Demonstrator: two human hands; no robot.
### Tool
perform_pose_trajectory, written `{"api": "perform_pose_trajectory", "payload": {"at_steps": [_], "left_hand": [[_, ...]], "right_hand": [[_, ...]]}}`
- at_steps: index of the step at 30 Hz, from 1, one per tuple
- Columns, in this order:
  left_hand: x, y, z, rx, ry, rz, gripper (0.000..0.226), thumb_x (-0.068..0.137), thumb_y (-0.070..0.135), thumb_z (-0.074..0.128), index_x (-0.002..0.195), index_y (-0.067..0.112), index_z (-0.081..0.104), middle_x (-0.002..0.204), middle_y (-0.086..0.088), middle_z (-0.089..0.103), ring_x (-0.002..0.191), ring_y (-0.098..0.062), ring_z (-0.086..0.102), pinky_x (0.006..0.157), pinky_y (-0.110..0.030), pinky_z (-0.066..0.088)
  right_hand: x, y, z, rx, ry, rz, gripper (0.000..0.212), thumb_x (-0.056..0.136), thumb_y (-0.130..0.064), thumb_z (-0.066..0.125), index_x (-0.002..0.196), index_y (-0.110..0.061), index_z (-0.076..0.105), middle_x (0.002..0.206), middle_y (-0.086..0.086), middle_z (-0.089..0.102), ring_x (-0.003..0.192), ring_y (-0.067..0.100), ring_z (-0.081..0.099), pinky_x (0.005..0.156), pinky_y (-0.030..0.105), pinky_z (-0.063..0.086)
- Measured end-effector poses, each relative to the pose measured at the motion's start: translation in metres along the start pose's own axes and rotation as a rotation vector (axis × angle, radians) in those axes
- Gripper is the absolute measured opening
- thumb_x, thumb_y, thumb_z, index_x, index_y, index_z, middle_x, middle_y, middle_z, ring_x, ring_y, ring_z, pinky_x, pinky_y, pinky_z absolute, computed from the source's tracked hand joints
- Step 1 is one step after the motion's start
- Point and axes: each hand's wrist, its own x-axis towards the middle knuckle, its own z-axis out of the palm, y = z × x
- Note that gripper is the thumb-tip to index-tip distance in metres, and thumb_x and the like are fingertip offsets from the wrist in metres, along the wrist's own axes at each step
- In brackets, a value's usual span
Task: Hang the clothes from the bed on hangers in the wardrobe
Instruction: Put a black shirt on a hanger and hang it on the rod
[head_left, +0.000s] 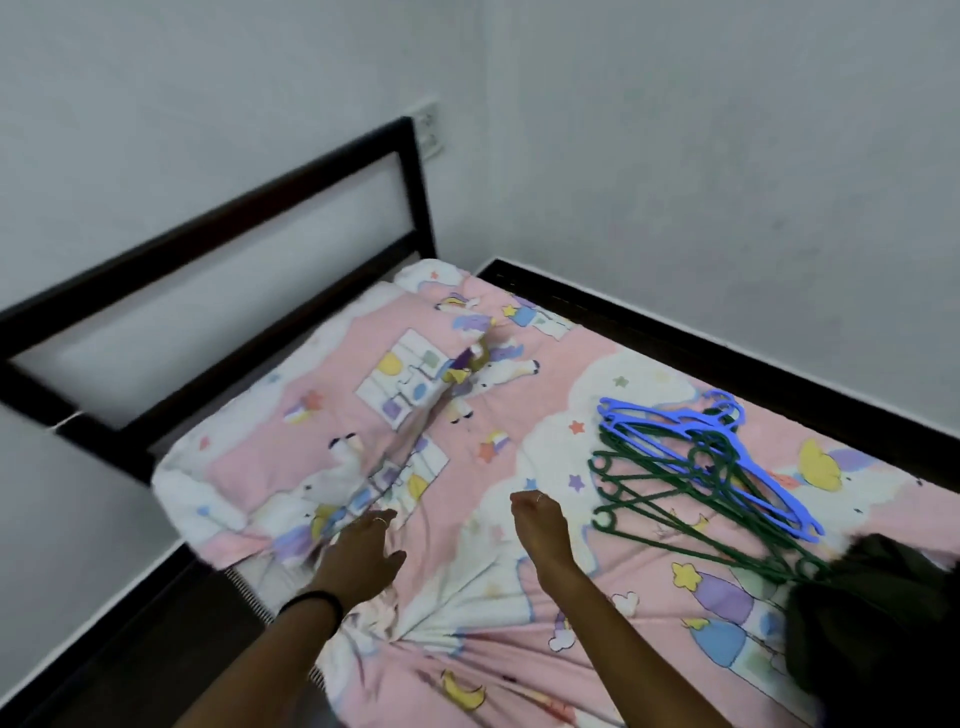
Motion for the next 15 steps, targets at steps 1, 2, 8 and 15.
{"api": "perform_pose_trajectory", "payload": {"at_steps": [1, 2, 8, 15], "left_hand": [[-0.015, -0.014, -0.006, -0.003, 0.012, -0.02, 0.063, 0.095, 0.039, 0.052, 0.149, 0.017, 0.025, 0.154, 0.0, 0.029, 0.141, -0.019, 0.029, 0.112, -0.031, 0.028], [-0.031, -0.03, -0.012, -0.008, 0.028, -0.048, 0.064, 0.095, 0.04, 0.052, 0.149, 0.017, 0.026, 0.154, -0.001, 0.029, 0.141, -0.02, 0.029, 0.111, -0.032, 0.029], [-0.171, -0.135, -0.043, -0.142, 0.206, -0.31, 0.064, 0.092, 0.039, 0.055, 0.147, 0.017, 0.031, 0.154, -0.003, 0.029, 0.14, -0.025, 0.03, 0.111, -0.04, 0.032], [-0.407, -0.235, -0.013, -0.309, 0.318, -0.669, 0.069, 0.092, 0.038, 0.056, 0.151, 0.019, 0.024, 0.157, -0.004, 0.023, 0.143, -0.026, 0.024, 0.113, -0.044, 0.029]], "right_hand": [[-0.009, -0.003, 0.01, -0.024, -0.021, -0.015, 0.021, 0.093, -0.014, 0.047, 0.101, -0.015, 0.066, 0.099, -0.001, 0.061, 0.098, 0.021, 0.056, 0.079, 0.025, 0.04], [-0.021, -0.005, 0.02, -0.051, -0.047, -0.025, 0.023, 0.093, -0.014, 0.048, 0.105, -0.012, 0.067, 0.103, 0.001, 0.062, 0.101, 0.022, 0.056, 0.079, 0.025, 0.039], [-0.126, -0.025, 0.11, -0.23, -0.255, -0.196, 0.022, 0.094, -0.015, 0.048, 0.105, -0.011, 0.066, 0.104, 0.009, 0.064, 0.094, 0.024, 0.055, 0.076, 0.025, 0.038], [-0.31, 0.003, 0.231, -0.457, -0.63, -0.456, 0.014, 0.088, -0.009, 0.053, 0.094, -0.01, 0.065, 0.091, 0.008, 0.065, 0.087, 0.022, 0.057, 0.072, 0.026, 0.039]]}}
